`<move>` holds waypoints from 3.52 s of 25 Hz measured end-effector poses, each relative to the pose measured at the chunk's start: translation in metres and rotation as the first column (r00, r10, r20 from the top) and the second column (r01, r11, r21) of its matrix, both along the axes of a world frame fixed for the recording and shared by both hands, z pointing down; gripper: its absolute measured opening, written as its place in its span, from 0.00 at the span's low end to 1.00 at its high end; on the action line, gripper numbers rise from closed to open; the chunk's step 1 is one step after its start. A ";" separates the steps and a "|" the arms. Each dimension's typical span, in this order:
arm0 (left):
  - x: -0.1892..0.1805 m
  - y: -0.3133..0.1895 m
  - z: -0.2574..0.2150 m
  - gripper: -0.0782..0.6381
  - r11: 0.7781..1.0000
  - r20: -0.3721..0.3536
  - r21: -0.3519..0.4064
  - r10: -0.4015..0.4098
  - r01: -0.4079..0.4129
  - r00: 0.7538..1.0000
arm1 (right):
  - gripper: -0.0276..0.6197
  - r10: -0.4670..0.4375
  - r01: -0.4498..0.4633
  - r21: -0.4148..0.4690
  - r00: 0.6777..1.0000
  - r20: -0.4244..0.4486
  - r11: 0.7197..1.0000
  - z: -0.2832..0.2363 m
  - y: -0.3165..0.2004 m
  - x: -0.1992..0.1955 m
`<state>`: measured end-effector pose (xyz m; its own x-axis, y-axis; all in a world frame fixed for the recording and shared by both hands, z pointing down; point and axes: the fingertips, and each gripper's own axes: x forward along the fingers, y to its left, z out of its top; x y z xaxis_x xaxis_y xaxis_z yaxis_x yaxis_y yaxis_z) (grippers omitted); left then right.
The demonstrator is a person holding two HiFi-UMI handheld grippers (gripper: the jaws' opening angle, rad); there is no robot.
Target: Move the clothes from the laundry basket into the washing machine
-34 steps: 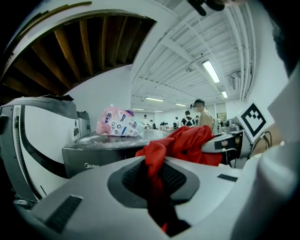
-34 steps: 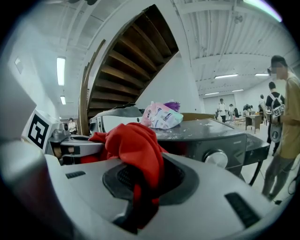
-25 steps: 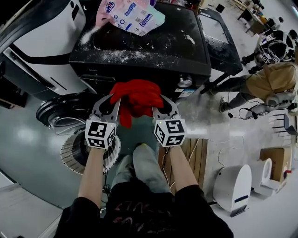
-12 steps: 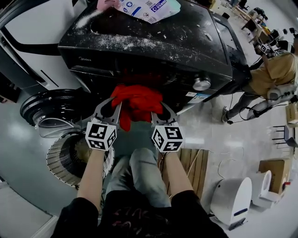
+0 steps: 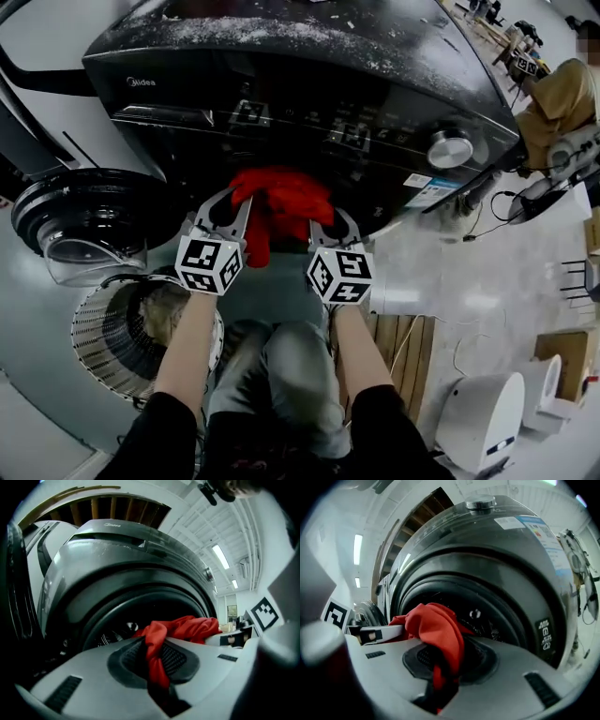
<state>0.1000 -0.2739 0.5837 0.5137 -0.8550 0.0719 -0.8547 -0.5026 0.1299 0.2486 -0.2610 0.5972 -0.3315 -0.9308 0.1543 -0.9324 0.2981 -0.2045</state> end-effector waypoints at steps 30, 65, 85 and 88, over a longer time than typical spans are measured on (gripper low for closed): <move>0.012 -0.145 0.091 0.20 0.995 -0.041 -0.089 -0.045 0.041 0.998 | 0.18 0.142 -0.142 -0.064 0.990 -0.003 0.988 0.086 -0.146 0.010; 0.011 -0.115 0.084 0.16 0.995 -0.028 -0.085 -0.052 0.049 0.998 | 0.19 0.165 -0.160 -0.092 0.985 0.053 0.983 0.089 -0.104 0.022; 0.012 -0.063 0.070 0.12 0.988 0.112 -0.147 -0.033 0.049 0.993 | 0.05 0.014 -0.026 -0.071 0.988 -0.155 0.997 0.052 -0.050 -0.004; 0.010 -0.051 0.052 0.12 0.985 0.116 -0.167 -0.026 0.046 0.993 | 0.05 0.006 -0.015 -0.063 0.989 -0.148 0.998 0.031 -0.037 -0.004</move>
<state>0.1099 -0.3253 0.6356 0.4630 -0.8434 0.2728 -0.8859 -0.4501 0.1120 0.2450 -0.2978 0.6284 -0.2907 -0.9208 0.2601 -0.9568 0.2787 -0.0827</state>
